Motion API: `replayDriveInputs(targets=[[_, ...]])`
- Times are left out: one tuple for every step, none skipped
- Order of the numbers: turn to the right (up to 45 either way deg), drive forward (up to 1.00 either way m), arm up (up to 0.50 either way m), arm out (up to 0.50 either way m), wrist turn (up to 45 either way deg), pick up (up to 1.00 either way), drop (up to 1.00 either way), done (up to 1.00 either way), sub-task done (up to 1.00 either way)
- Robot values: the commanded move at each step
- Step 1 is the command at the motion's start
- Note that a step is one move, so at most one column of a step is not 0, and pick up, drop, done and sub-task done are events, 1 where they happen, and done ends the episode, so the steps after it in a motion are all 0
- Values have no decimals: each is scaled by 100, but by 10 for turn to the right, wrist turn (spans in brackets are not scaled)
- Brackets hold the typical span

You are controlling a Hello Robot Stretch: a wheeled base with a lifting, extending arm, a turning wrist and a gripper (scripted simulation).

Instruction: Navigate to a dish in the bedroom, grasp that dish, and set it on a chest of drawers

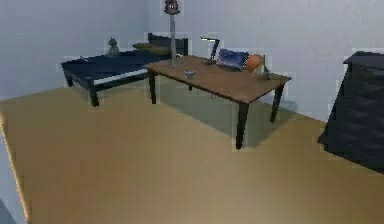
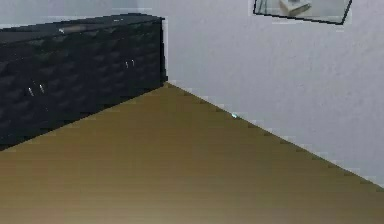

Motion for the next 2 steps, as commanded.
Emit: replayDriveInputs(targets=[[0, 100, 0, 0, 0, 0, 0, 0, 0], [0, 40, 0, 0, 0, 0, 0, 0, 0]])
